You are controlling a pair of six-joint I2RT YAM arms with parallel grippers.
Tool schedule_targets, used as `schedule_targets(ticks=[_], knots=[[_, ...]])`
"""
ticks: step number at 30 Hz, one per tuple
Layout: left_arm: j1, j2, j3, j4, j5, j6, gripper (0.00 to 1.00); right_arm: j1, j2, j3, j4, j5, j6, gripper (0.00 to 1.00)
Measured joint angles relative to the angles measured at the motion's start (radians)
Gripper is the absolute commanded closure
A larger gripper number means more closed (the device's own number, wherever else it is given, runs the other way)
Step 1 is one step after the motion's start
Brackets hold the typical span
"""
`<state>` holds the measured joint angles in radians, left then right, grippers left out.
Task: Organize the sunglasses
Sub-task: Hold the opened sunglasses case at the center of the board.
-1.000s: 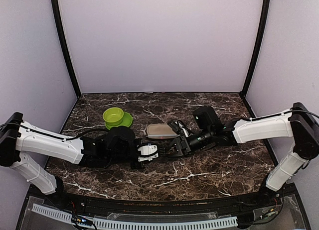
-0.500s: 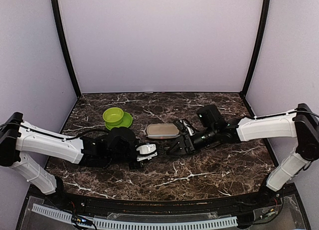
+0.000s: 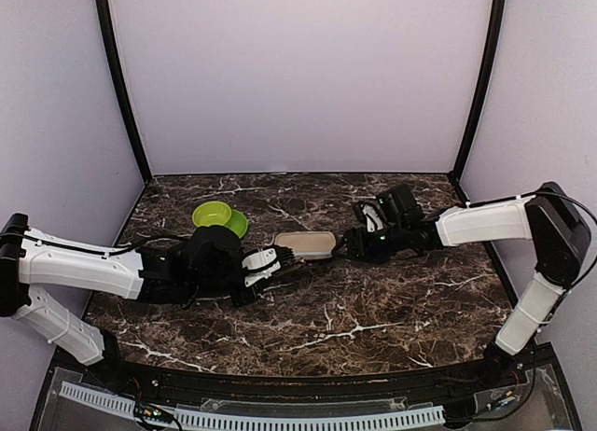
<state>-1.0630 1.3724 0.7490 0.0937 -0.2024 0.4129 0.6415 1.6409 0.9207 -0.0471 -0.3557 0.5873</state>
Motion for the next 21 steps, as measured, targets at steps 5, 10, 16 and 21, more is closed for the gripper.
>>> schedule_targets(ticks=[5,10,16,21], knots=[[0.002,-0.006,-0.009,0.001,0.000,-0.014,0.80,-0.013,0.140,0.093,0.021,0.038,0.014,0.39],[0.006,-0.007,-0.015,0.001,0.000,-0.018,0.80,-0.029,0.211,0.127,0.042,0.038,0.028,0.43],[0.024,-0.008,-0.016,0.001,0.004,-0.035,0.80,-0.029,0.230,0.126,0.074,0.012,0.048,0.47],[0.048,0.005,-0.002,-0.008,0.009,-0.061,0.80,-0.029,0.230,0.102,0.121,-0.016,0.066,0.49]])
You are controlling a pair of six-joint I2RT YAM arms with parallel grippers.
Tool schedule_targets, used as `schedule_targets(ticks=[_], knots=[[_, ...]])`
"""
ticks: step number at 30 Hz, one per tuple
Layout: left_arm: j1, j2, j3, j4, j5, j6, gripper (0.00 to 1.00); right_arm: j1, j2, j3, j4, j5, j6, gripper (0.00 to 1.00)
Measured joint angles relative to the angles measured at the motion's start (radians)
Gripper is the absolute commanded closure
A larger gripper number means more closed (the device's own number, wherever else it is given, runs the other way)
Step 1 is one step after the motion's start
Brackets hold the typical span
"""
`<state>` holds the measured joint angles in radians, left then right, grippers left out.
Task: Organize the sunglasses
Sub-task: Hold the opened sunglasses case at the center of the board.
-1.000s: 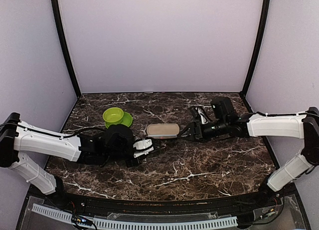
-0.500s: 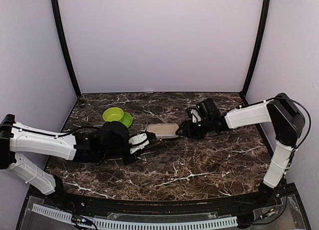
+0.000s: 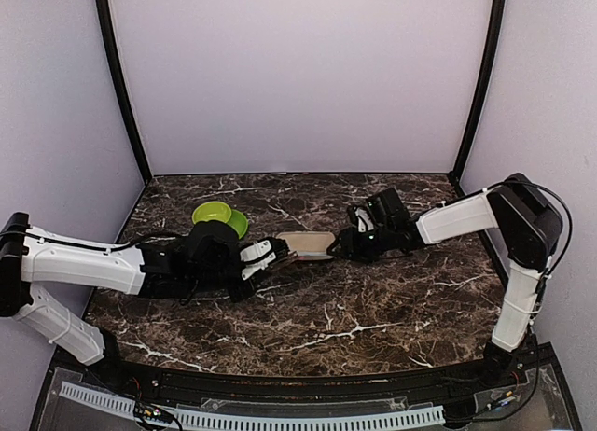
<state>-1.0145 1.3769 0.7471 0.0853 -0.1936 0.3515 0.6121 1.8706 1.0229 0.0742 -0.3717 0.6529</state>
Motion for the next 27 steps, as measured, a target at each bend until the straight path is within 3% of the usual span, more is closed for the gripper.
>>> schedule_targets(ticks=[18,27], knots=[[0.082,0.246,0.257,-0.102,0.130,-0.042,0.81,0.000,0.000,-0.118,0.130,-0.037,0.037,0.56],[0.128,0.397,0.433,-0.223,0.236,0.015,0.81,0.000,0.000,-0.128,0.155,-0.030,0.021,0.57]])
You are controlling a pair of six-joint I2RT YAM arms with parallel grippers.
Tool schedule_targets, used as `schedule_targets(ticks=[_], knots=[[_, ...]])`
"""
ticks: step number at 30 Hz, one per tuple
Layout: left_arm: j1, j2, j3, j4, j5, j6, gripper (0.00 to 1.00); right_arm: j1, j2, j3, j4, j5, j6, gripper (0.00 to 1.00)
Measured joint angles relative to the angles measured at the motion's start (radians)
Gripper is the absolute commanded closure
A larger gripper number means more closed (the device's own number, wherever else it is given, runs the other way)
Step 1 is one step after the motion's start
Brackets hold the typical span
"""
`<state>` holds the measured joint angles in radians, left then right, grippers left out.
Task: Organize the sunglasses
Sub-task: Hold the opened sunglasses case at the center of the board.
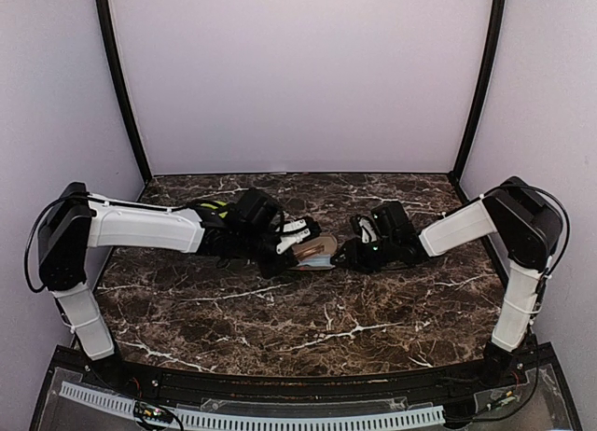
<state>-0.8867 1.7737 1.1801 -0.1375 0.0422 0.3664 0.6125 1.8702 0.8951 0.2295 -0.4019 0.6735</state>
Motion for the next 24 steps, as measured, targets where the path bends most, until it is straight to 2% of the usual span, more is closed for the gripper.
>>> schedule_targets(ticks=[15,24], knots=[[0.104,0.195,0.234,-0.185,0.191,0.225,0.83,0.003,0.000,0.000,0.002,0.025,-0.045,0.57],[0.125,0.239,0.309,-0.243,0.264,0.282,0.83,0.009,0.000,0.000,0.002,0.034,-0.052,0.57]])
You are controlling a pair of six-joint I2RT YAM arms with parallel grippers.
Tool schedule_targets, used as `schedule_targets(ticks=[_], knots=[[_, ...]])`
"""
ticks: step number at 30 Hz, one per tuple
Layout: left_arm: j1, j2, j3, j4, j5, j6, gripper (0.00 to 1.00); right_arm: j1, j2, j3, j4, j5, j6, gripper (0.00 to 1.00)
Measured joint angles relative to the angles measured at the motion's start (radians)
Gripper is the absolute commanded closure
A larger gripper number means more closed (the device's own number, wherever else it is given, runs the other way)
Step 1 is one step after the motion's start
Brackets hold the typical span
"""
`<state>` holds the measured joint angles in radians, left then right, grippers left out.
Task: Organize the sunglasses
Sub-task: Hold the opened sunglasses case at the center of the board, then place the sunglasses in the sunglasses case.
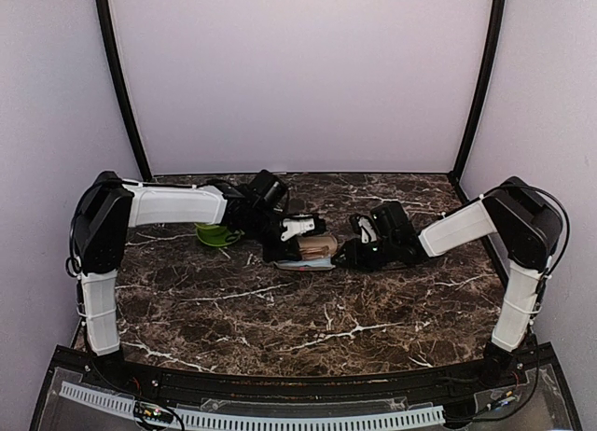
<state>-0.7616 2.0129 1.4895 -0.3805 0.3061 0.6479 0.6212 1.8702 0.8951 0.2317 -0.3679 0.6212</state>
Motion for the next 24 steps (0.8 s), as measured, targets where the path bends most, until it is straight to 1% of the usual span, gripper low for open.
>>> schedule_targets(ticks=[6,24], knots=[[0.000,0.034,0.049,-0.018,0.027,0.032,0.84,0.003,0.000,0.000,0.000,0.005,-0.003,0.58],[0.007,0.090,0.081,-0.031,0.072,0.116,0.85,0.009,-0.001,-0.003,0.001,0.014,-0.012,0.58]])
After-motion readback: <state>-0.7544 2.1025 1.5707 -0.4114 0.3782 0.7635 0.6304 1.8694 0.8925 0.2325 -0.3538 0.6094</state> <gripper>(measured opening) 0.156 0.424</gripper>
